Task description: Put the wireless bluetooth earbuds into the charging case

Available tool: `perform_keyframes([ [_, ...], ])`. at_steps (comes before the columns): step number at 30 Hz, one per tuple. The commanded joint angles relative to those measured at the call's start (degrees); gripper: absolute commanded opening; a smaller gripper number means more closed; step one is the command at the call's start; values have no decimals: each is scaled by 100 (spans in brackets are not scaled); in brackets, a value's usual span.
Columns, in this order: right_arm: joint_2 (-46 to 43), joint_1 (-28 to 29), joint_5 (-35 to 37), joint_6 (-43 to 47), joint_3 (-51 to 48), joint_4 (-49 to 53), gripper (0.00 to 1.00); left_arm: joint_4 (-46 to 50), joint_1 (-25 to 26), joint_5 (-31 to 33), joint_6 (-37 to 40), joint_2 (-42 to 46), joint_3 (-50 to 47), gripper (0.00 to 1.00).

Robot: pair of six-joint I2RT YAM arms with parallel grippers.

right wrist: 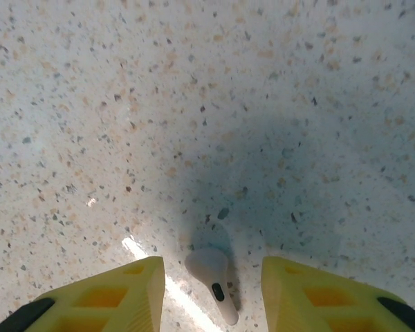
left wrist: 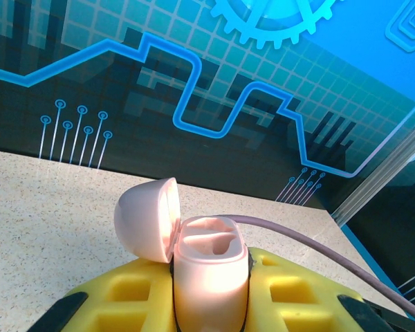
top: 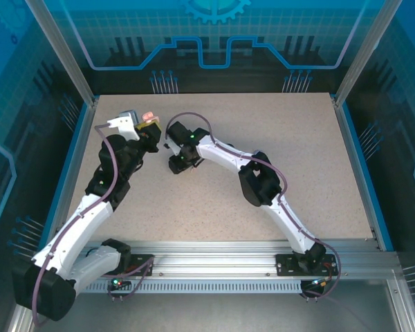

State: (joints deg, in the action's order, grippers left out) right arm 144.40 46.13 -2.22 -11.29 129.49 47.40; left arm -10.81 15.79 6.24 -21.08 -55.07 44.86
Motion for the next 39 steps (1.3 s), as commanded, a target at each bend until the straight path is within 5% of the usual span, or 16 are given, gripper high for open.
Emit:
perform_keyframes([
  [1, 294, 71, 92, 142, 298, 274, 42, -135, -76, -9, -91, 119, 118, 0],
  [39, 469, 477, 942, 433, 300, 647, 29, -340, -129, -106, -250, 22, 36, 0],
])
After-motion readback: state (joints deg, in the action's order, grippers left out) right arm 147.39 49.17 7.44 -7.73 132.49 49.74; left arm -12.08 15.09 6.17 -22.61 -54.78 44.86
